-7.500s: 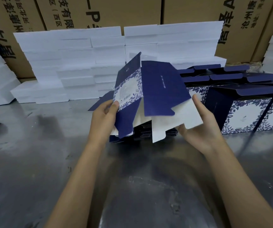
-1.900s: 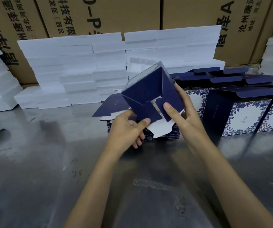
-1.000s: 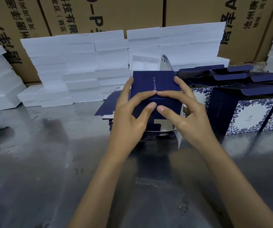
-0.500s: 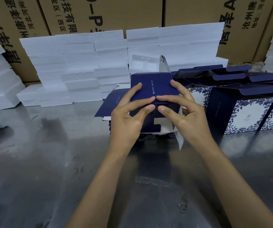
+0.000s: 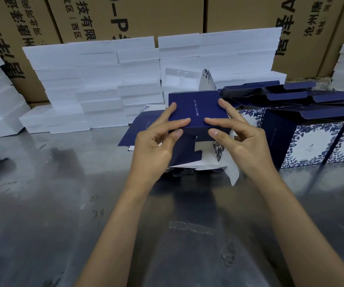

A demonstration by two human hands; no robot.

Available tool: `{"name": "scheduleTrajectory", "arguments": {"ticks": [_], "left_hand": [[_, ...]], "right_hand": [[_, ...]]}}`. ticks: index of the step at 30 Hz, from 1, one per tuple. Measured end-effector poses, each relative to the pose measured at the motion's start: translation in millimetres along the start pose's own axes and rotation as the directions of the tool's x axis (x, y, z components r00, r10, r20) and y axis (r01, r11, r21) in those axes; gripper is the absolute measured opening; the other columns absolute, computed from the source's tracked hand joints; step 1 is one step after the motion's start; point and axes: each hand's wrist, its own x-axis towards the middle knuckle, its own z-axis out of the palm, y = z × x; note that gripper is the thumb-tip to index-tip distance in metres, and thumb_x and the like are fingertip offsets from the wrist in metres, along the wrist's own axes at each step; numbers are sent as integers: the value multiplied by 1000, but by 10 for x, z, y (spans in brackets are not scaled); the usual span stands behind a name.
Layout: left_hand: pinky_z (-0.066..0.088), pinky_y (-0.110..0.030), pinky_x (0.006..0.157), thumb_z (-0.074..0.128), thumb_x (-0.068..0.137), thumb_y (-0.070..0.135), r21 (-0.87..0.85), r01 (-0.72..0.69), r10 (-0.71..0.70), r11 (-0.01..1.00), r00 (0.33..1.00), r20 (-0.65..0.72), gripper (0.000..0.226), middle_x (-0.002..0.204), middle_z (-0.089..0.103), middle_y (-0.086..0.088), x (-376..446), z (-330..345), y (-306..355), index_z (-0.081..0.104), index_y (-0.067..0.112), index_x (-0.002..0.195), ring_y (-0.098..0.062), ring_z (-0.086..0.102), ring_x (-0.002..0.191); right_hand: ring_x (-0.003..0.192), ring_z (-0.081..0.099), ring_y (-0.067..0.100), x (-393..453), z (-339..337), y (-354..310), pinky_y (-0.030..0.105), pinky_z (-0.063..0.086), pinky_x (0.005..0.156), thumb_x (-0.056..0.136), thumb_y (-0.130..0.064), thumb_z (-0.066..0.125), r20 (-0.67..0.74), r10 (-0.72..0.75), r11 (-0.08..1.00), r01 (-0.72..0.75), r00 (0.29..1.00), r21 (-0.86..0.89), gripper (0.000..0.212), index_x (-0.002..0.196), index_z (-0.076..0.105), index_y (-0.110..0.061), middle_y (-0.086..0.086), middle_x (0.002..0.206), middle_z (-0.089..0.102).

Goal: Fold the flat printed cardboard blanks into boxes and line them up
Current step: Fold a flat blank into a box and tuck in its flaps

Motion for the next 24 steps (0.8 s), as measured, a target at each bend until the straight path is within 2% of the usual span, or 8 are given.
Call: {"name": "scheduleTrajectory", "arguments": {"ticks": [4, 6, 8, 11, 14, 17, 20, 24], "left_hand": [[42, -43, 113, 61, 97, 3, 14, -3, 3, 1000, 1000, -25, 28, 143, 57, 11, 23, -24, -28, 75, 24, 110, 1, 49, 133], [42, -40, 113, 61, 97, 4, 14, -5, 6, 1000, 998, -55, 28, 144, 56, 10, 9, 6, -31, 74, 24, 111, 1, 47, 134], [34, -37, 118, 62, 96, 7, 215, -94, 116, 972, 989, -94, 32, 154, 44, 11, -18, 55, -28, 68, 28, 120, -4, 33, 146], [22, -49, 120, 68, 82, 20, 536, -347, 358, 769, 930, 88, 48, 166, 20, 7, -41, 115, -36, 55, 32, 126, -20, 4, 155], [23, -56, 117, 76, 69, 42, 660, -434, 333, 613, 900, 283, 63, 168, 8, 1, -61, 166, -81, 51, 33, 126, -28, -3, 155], [21, -44, 116, 81, 69, 46, 683, -403, 281, 609, 915, 288, 65, 166, 12, -2, -77, 173, -136, 50, 30, 125, -27, 3, 155], [27, -40, 116, 75, 81, 34, 685, -413, 354, 600, 905, 236, 45, 160, 29, -5, -72, 167, -177, 56, 24, 120, -27, 19, 152], [31, -42, 116, 70, 90, 24, 712, -378, 399, 592, 905, 149, 29, 153, 40, -7, -63, 162, -233, 60, 19, 116, -28, 26, 148]], "right_hand": [[140, 46, 2, 17, -57, 35, 40, 43, 115, 93, 5, 65, 8, 8, 997, -8, 1000, 72, 31, 112, 74, -19, -2, 153, 50], [140, 47, 3, 25, -49, 61, 44, 43, 115, 94, 5, 66, -12, 11, 996, -10, 1000, 91, 30, 110, 76, -18, 0, 152, 51], [141, 45, 3, 27, -38, 85, 46, 42, 116, 94, 2, 67, -33, 16, 994, -13, 999, 107, 29, 110, 77, -20, -2, 152, 52], [141, 43, -2, 31, -60, 82, 34, 46, 110, 95, -3, 67, -52, 9, 993, -2, 999, 118, 29, 113, 75, -24, -4, 153, 50], [141, 41, -5, 29, -76, 59, 27, 45, 108, 96, -3, 66, -32, 5, 994, -2, 999, 111, 30, 114, 74, -24, -6, 155, 48], [139, 42, -7, 17, -64, 34, 26, 42, 112, 96, 0, 65, -8, 23, 995, -22, 1000, 96, 30, 114, 74, -22, -6, 156, 45], [137, 45, -6, 8, -49, -1, 24, 44, 109, 97, -4, 64, 8, 31, 995, -32, 999, 94, 29, 119, 73, -20, -5, 153, 49], [136, 52, 7, 46, -75, -9, 33, 42, 113, 107, -17, 45, 70, 120, 949, -136, 990, 285, 35, 136, 63, -22, -4, 144, 60]]}}
